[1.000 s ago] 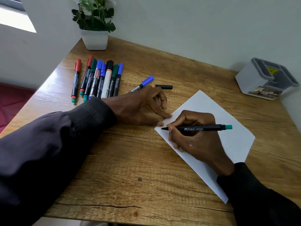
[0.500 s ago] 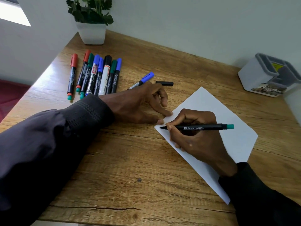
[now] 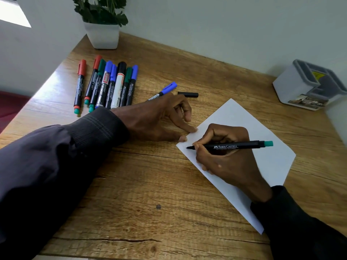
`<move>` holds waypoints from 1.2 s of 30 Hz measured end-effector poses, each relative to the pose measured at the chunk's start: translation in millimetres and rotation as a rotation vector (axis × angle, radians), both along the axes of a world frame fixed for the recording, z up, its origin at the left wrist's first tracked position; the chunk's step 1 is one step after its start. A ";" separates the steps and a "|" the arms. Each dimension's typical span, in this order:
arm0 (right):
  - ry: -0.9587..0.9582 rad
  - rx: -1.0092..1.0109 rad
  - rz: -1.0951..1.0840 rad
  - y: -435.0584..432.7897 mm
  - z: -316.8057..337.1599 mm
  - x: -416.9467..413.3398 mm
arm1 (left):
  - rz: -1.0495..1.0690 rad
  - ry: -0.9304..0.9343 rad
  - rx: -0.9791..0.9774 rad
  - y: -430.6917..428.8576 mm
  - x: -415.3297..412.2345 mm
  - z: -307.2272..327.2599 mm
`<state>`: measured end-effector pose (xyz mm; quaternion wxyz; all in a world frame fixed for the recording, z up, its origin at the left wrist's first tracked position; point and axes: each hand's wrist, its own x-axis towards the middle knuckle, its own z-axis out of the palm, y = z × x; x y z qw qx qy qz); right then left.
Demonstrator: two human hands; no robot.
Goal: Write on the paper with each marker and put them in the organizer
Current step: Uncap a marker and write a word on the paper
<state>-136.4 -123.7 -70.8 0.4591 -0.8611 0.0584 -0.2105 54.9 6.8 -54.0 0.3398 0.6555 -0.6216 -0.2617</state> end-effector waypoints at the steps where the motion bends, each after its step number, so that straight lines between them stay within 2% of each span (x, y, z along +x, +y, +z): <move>1: -0.006 0.019 0.008 0.6 -0.2 -0.6 | 0.001 0.008 0.004 0.0 0.3 -0.5; 5: -0.031 0.170 0.053 0.0 0.9 -2.7 | -0.016 -0.045 -0.010 0.9 -0.1 -0.2; 9: 0.010 0.129 0.065 -1.8 2.5 -0.9 | -0.051 -0.083 -0.022 1.2 1.5 -2.6; 18: 0.000 -0.103 0.026 -0.3 5.0 2.9 | -0.069 -0.127 -0.020 -0.7 3.3 -3.8; 36: 0.043 -0.080 -0.017 1.1 2.9 2.7 | -0.035 -0.105 0.015 -1.3 3.0 -3.4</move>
